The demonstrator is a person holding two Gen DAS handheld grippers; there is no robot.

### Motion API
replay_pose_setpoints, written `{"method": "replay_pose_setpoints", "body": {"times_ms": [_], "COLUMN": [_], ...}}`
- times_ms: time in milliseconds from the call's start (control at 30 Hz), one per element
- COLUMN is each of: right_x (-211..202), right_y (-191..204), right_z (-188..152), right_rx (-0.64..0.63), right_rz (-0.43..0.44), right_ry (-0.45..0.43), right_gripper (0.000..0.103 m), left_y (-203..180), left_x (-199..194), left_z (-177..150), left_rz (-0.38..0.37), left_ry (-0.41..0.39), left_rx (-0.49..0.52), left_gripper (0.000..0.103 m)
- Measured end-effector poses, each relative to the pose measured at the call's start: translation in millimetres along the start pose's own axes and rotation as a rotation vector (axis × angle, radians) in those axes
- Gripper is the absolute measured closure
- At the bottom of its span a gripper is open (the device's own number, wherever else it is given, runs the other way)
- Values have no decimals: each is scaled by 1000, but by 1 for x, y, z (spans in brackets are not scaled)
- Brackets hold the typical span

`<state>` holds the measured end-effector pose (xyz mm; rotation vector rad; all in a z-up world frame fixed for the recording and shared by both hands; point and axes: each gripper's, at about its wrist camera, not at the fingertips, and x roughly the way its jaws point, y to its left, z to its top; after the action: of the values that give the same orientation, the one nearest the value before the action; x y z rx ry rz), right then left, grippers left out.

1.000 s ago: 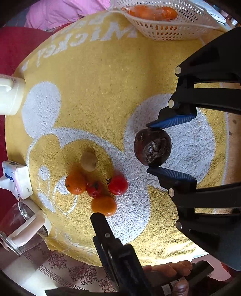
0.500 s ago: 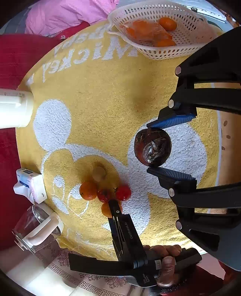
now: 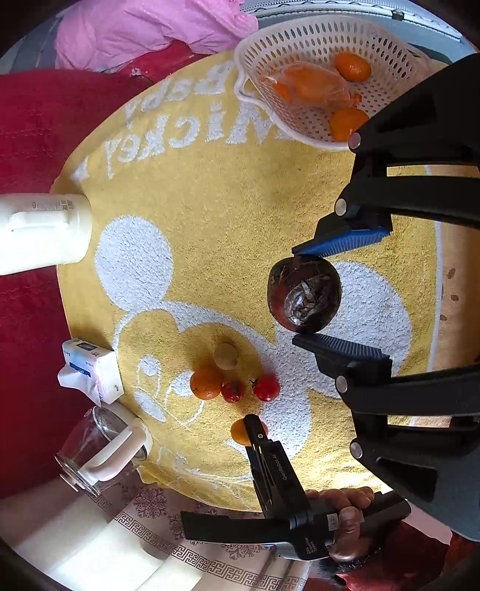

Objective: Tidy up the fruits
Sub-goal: 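Carry the orange and dark brown fruit in both grippers to the basket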

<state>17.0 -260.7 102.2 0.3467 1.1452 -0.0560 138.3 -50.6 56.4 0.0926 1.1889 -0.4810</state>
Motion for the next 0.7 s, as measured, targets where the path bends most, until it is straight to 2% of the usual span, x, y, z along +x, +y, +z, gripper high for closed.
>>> {"method": "replay_pose_setpoints", "body": {"times_ms": [300, 700], "right_x": [-30, -75], "right_y": [-47, -145], "right_z": [-6, -31], "right_rx": [42, 159], "right_rz": [7, -45], "right_ry": [-52, -106], "right_gripper": [60, 60], "left_y": [-31, -112], "left_x": [-37, -77], "left_z": [-12, -24], "left_rz": [25, 0], "left_ry": [-59, -139], "left_rx": [-7, 63], "left_gripper": [65, 65]}}
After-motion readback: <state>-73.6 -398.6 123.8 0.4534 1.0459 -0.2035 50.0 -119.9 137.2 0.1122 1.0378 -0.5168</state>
